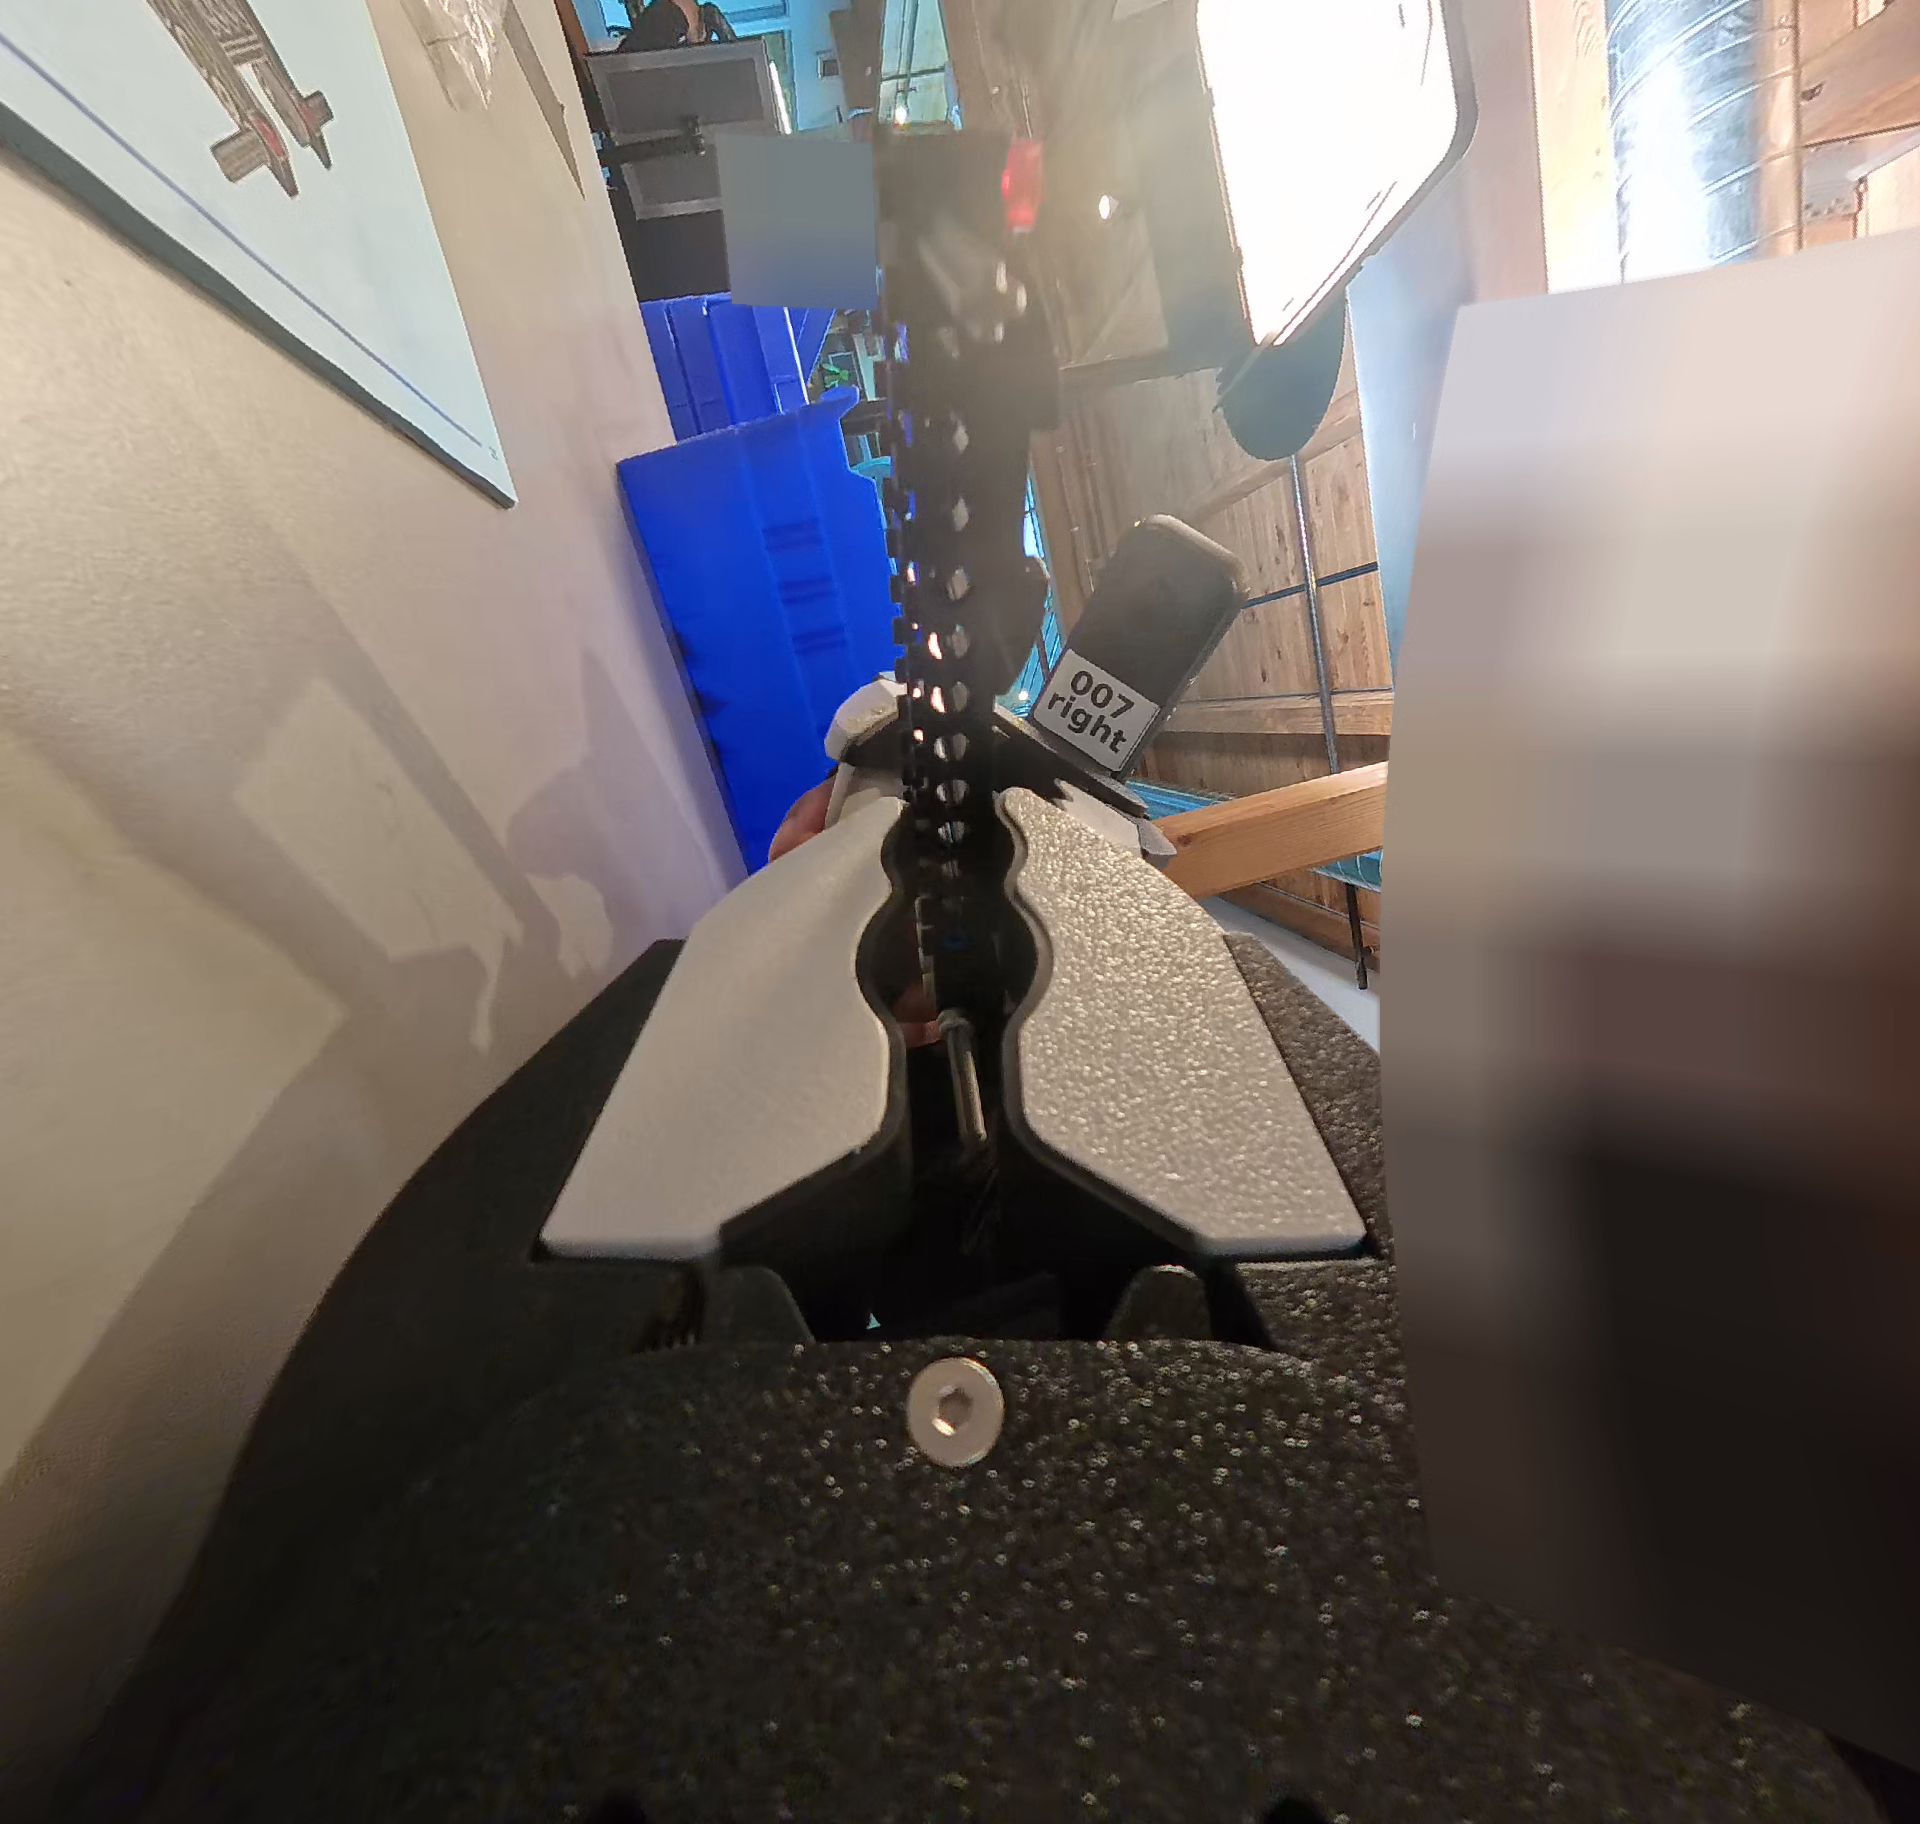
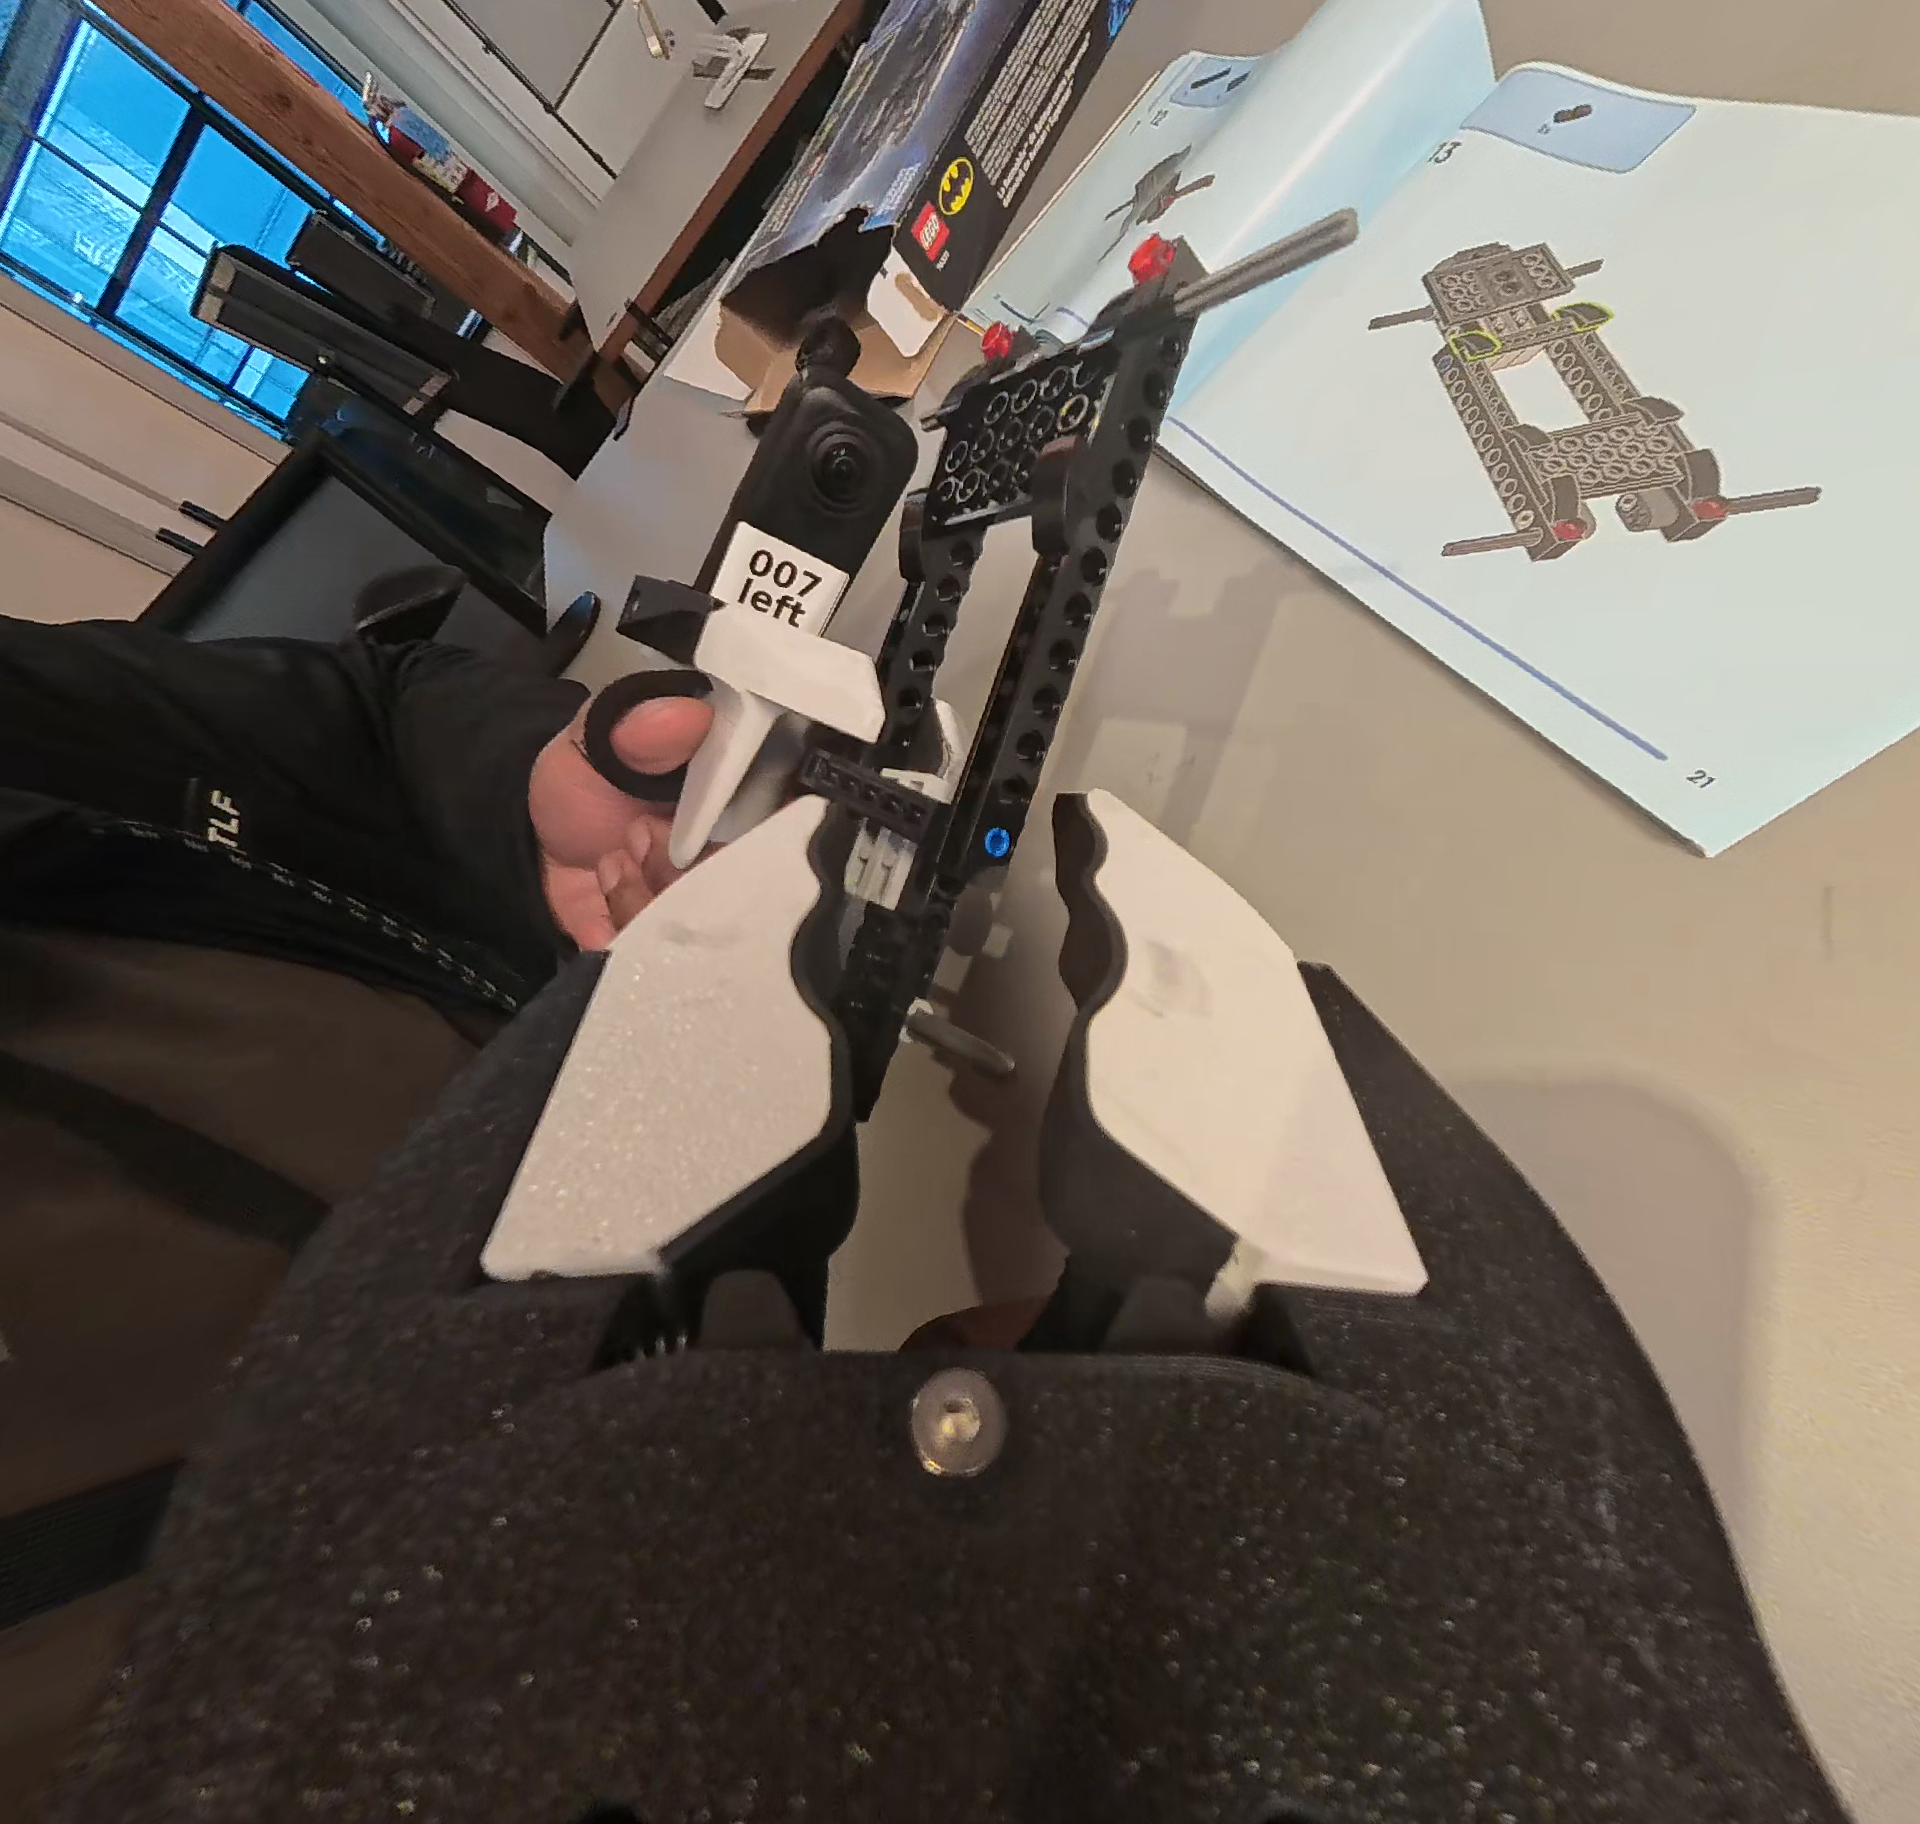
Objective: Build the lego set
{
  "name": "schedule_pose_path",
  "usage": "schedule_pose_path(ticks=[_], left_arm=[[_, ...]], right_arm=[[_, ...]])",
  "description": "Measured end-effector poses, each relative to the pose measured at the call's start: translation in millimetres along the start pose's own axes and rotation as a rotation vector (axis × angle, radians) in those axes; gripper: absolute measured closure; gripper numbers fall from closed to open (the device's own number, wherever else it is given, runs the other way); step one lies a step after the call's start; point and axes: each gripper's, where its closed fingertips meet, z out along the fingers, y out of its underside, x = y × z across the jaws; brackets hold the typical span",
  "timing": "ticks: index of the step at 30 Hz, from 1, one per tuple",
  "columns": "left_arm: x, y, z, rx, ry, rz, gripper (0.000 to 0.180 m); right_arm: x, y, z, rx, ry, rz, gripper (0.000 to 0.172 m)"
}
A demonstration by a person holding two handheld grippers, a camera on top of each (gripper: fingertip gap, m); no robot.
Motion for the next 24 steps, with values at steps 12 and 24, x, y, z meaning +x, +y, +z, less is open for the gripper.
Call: schedule_pose_path(ticks=[12, 24], left_arm=[[-1, 2, 1, -0.011, -0.003, -0.004, 0.169], [-2, 4, 2, -0.023, -0.015, 0.007, 0.169]], right_arm=[[1, -1, -1, 0.005, -0.004, 0.021, 0.136], [10, -4, 3, 0.028, 0.044, 0.083, 0.128]])
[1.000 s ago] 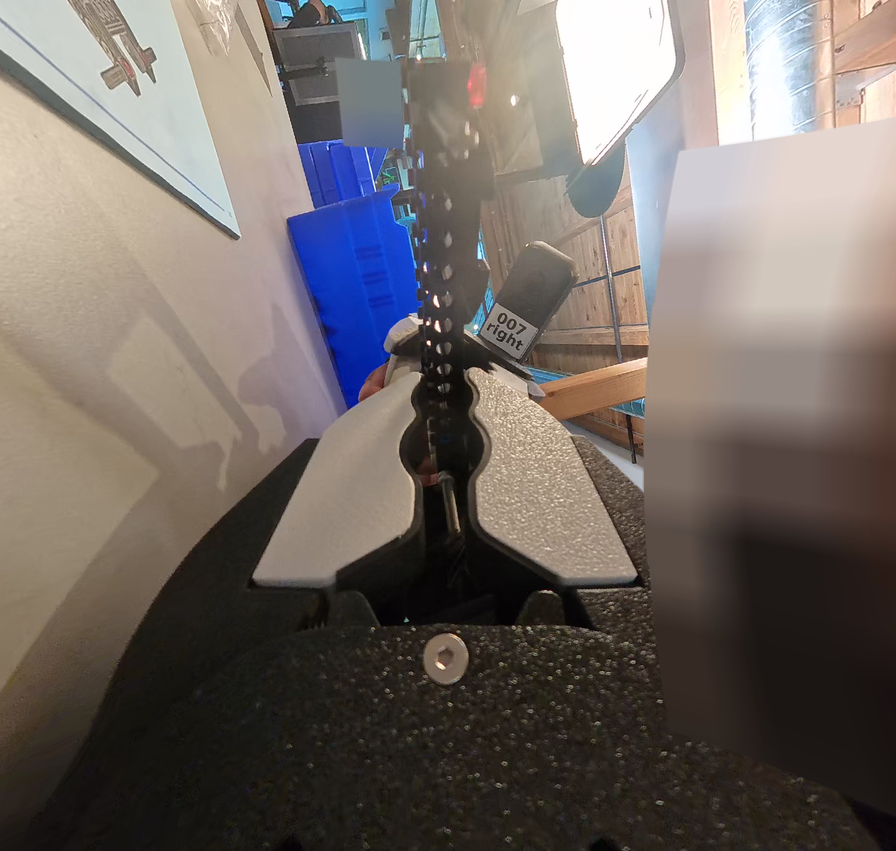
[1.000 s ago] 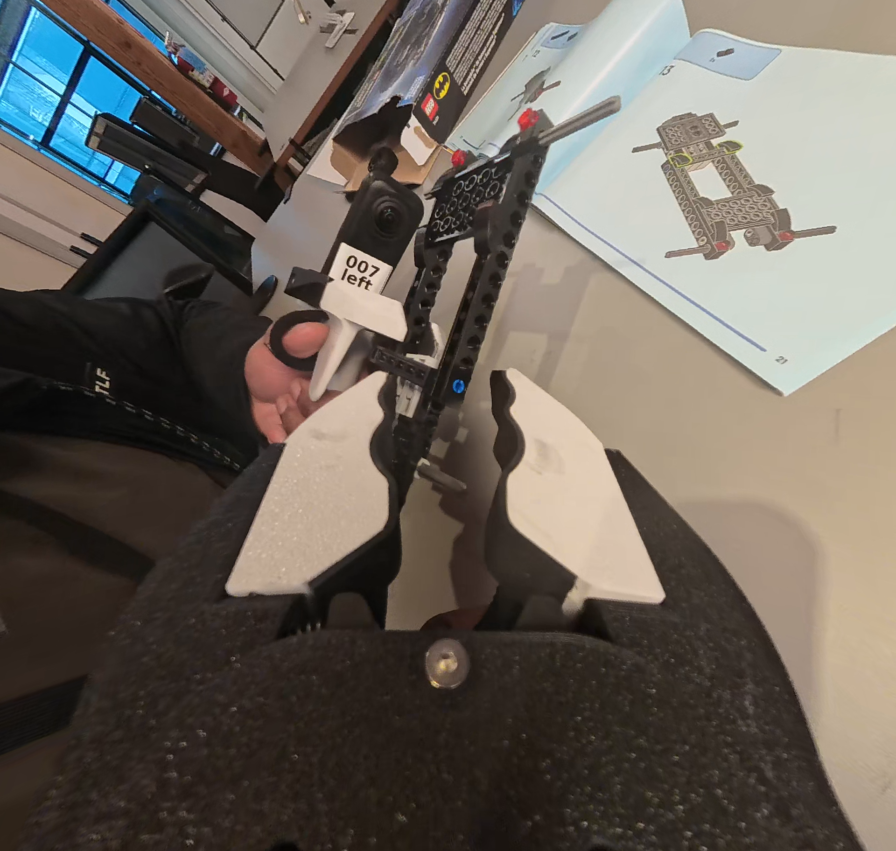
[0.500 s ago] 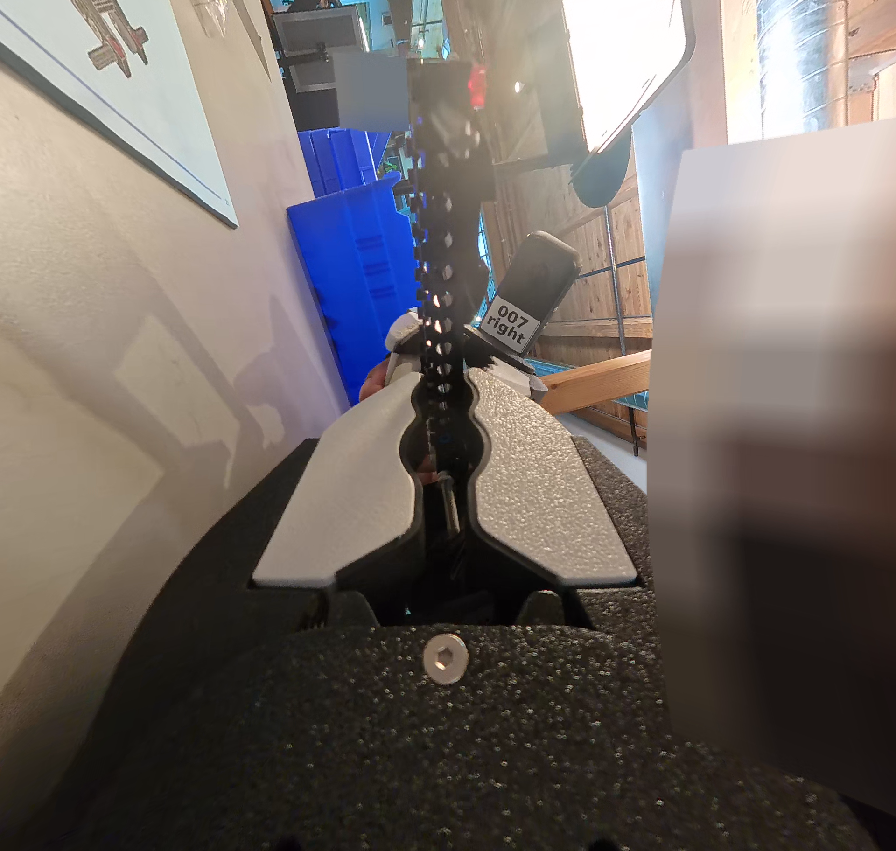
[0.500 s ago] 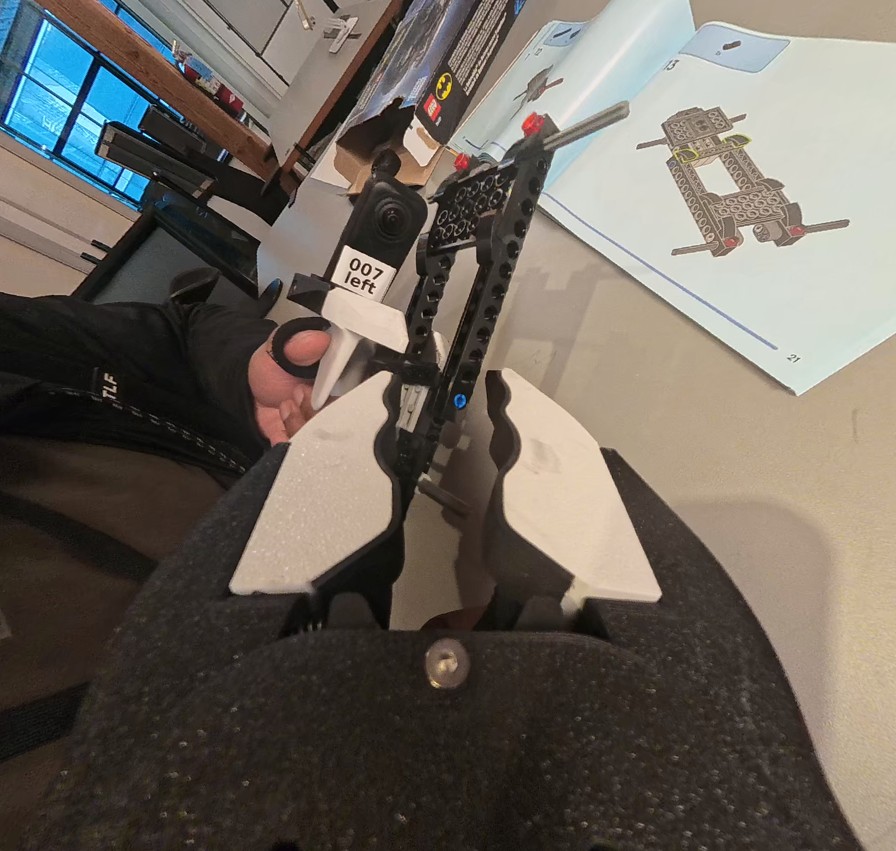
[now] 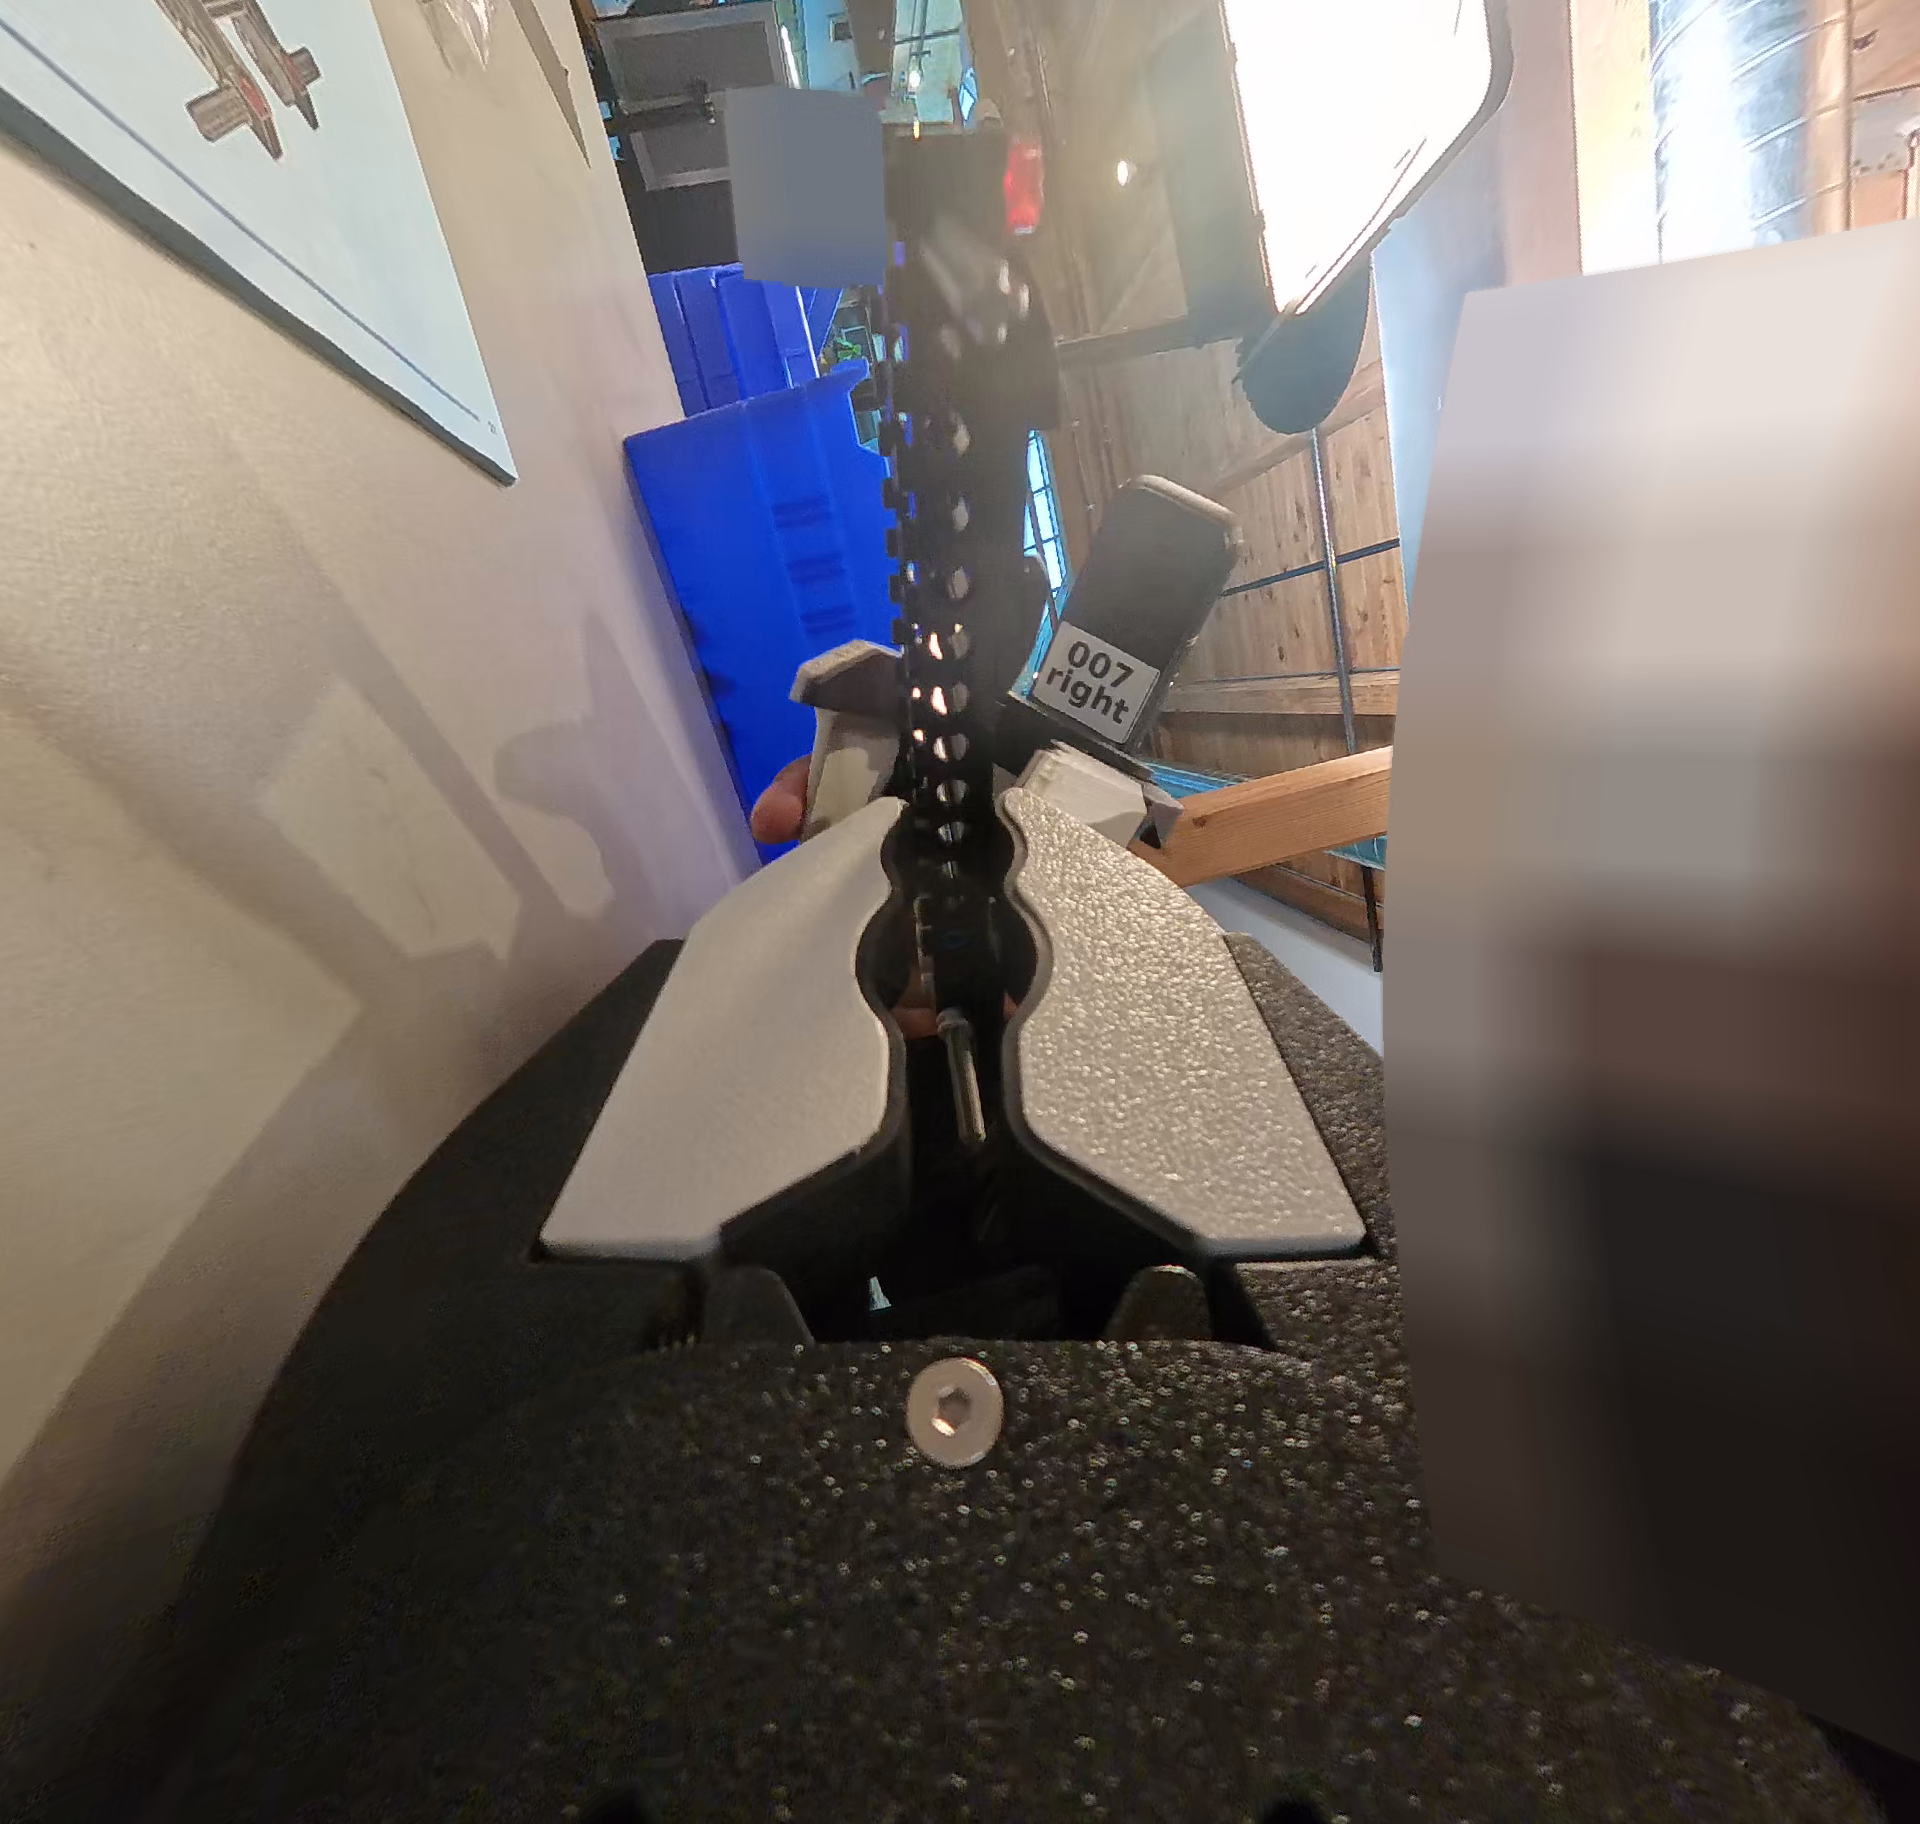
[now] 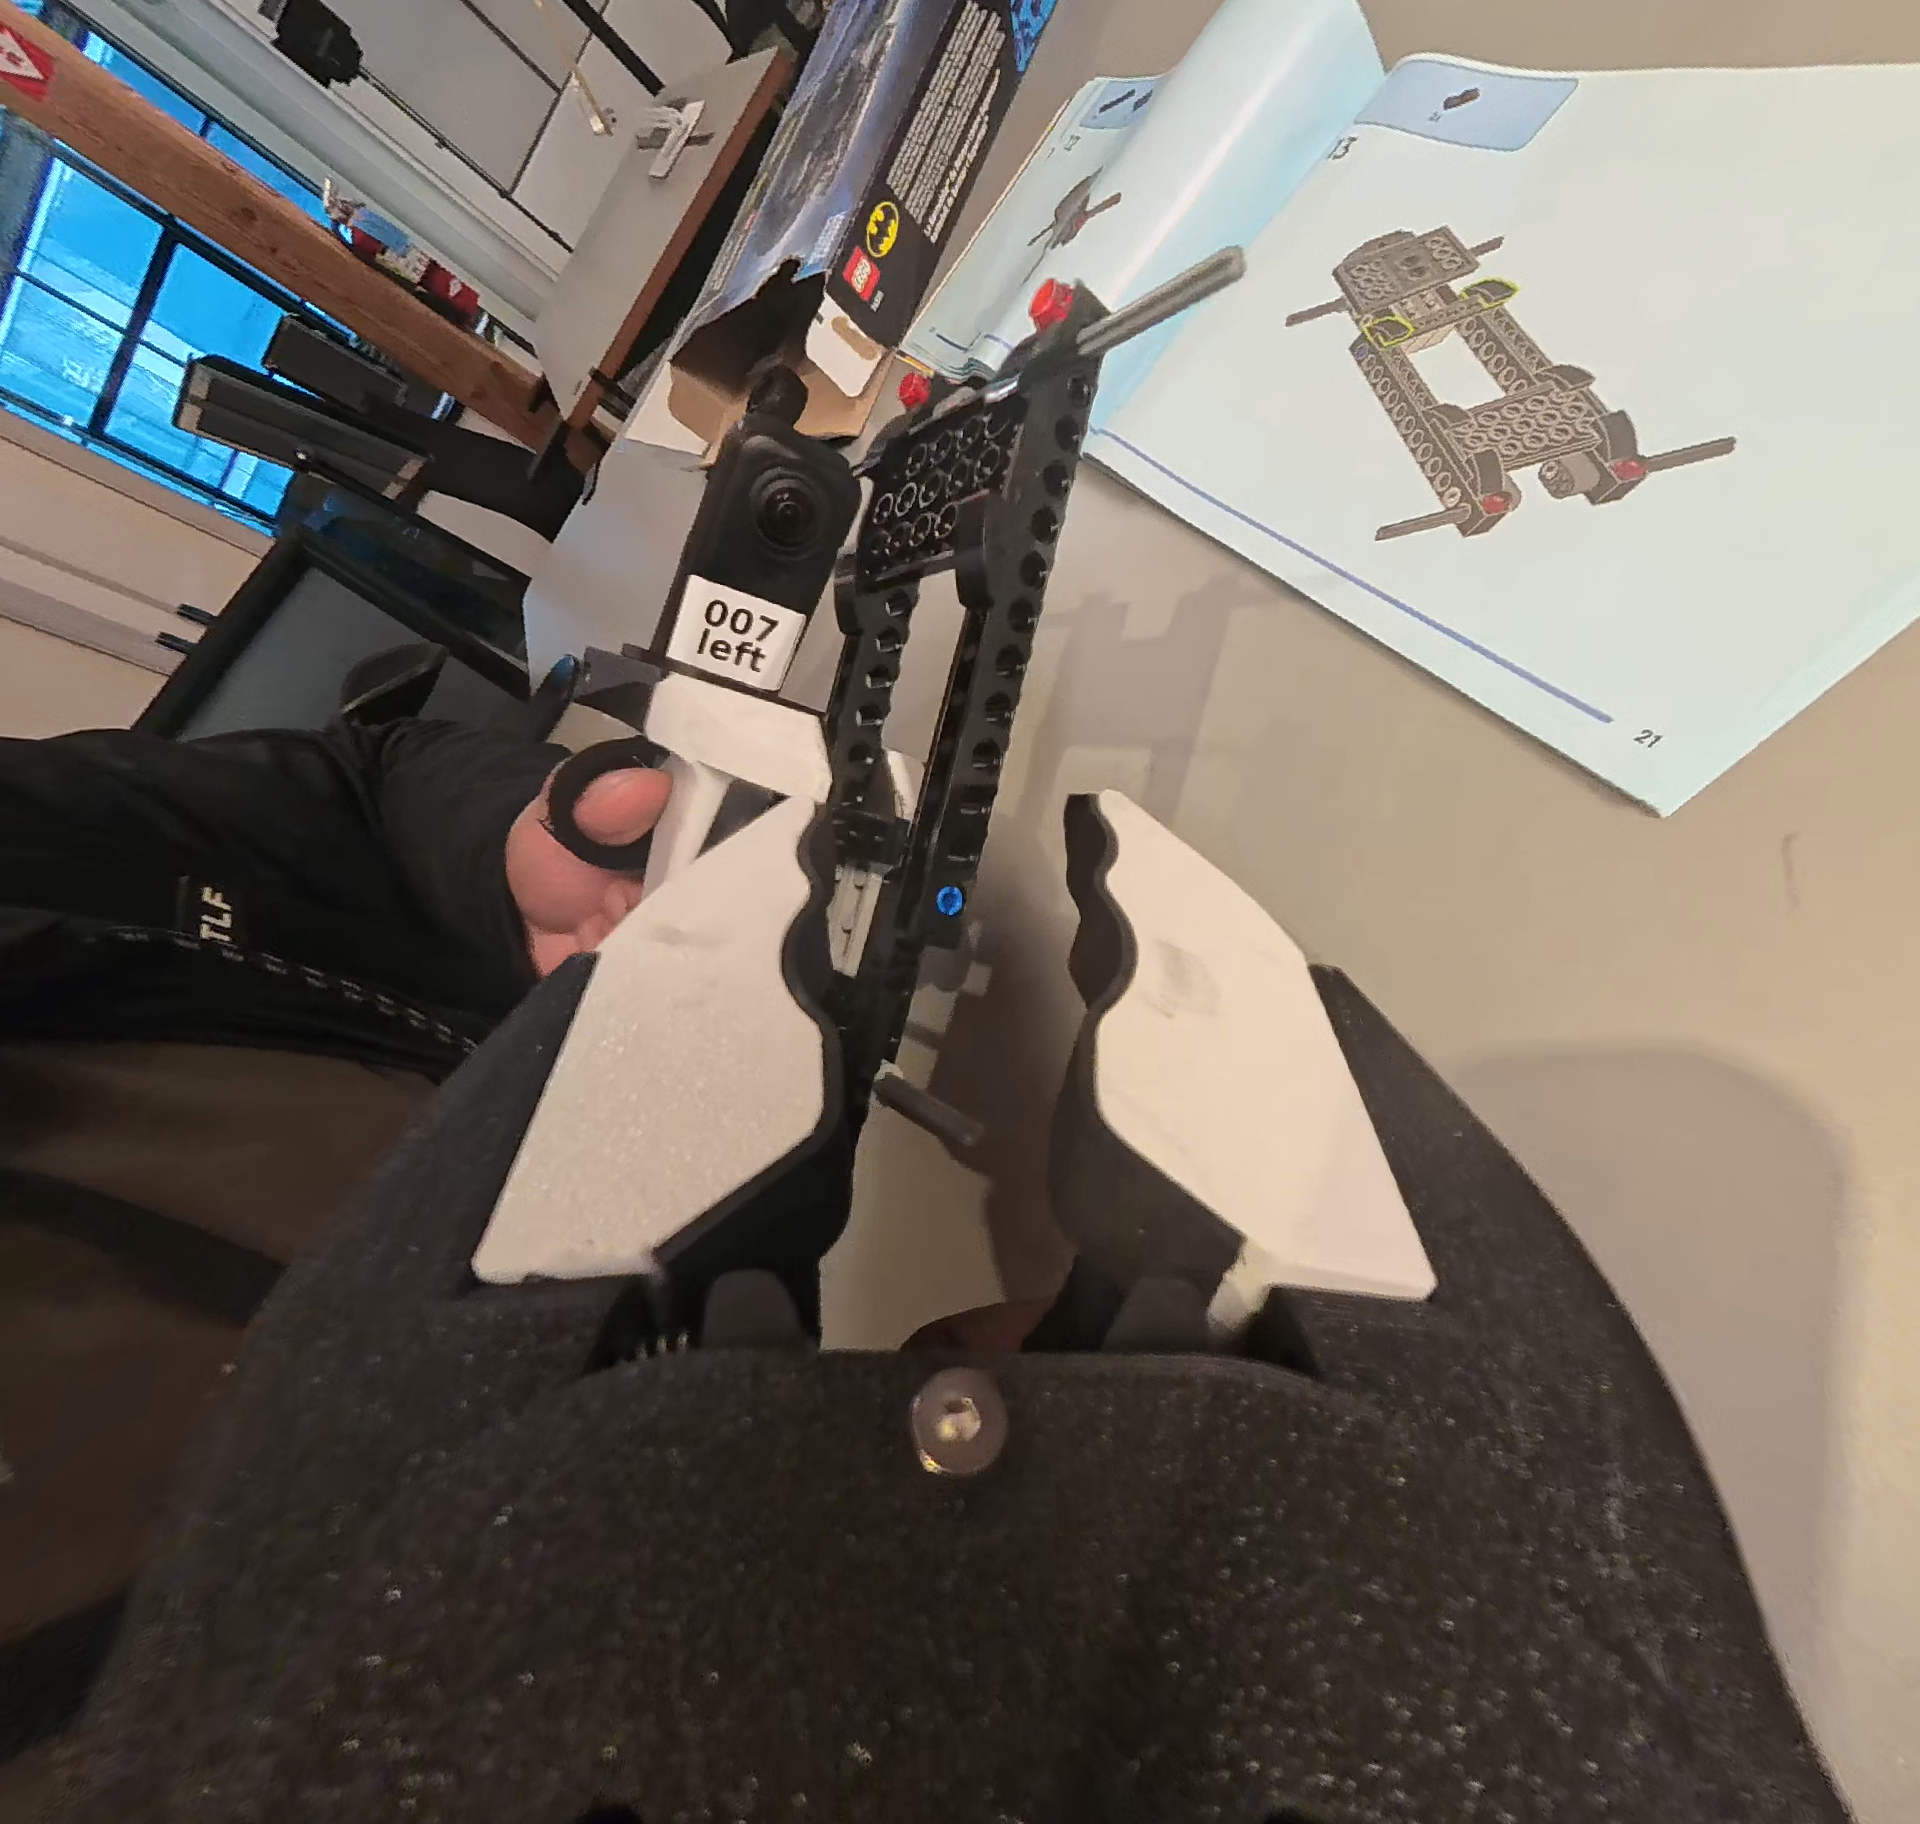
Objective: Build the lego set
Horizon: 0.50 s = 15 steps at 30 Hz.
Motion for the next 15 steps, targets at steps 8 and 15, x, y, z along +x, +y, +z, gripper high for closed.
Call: schedule_pose_path(ticks=[8, 15], left_arm=[[-0.2, -0.9, -0.4, 0.003, 0.000, -0.002, 0.169], [0.2, 0.5, -0.1, -0.005, -0.001, 0.005, 0.168]], right_arm=[[-2.0, 0.8, -2.5, -0.007, -0.017, 0.028, 0.135], [-5.4, 3.3, -2.8, -0.023, -0.053, 0.042, 0.140]])
